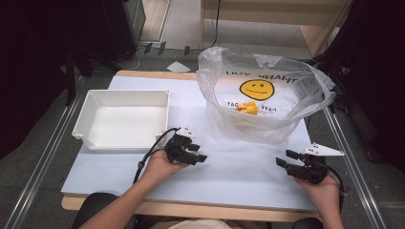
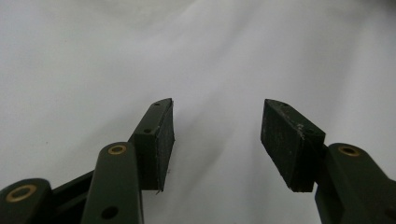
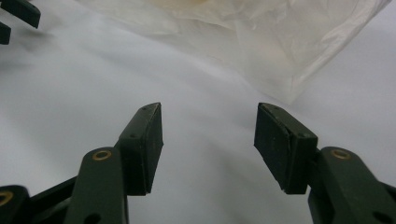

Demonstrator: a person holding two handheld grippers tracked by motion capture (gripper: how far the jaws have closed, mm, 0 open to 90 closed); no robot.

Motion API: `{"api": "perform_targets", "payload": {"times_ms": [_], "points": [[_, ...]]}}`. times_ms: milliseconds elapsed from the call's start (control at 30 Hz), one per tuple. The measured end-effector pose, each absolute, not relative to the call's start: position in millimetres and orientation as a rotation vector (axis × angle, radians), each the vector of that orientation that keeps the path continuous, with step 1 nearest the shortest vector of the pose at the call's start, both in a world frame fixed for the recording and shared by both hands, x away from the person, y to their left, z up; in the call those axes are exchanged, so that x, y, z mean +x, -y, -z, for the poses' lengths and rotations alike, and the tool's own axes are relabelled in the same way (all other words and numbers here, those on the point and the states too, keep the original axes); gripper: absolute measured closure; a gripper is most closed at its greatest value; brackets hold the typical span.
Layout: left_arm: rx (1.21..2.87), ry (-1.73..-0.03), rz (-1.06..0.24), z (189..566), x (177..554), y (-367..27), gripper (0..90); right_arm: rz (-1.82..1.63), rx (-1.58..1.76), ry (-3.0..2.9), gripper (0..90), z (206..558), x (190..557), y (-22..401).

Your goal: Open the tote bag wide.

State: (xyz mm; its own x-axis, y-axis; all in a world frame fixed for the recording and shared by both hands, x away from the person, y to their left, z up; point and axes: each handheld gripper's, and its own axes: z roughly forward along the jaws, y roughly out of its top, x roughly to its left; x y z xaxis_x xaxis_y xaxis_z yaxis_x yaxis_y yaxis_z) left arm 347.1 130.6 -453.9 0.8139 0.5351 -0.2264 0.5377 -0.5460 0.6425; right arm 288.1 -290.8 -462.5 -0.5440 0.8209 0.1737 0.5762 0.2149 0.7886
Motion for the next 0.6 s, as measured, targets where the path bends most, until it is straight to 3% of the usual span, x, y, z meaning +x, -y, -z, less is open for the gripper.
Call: {"api": "perform_targets", "payload": {"times_ms": [600], "points": [[2.265,-0.754,0.039,427,351,-128,52.3,-1.265,1.367,-2.169,49.9,444,299,319]]}}
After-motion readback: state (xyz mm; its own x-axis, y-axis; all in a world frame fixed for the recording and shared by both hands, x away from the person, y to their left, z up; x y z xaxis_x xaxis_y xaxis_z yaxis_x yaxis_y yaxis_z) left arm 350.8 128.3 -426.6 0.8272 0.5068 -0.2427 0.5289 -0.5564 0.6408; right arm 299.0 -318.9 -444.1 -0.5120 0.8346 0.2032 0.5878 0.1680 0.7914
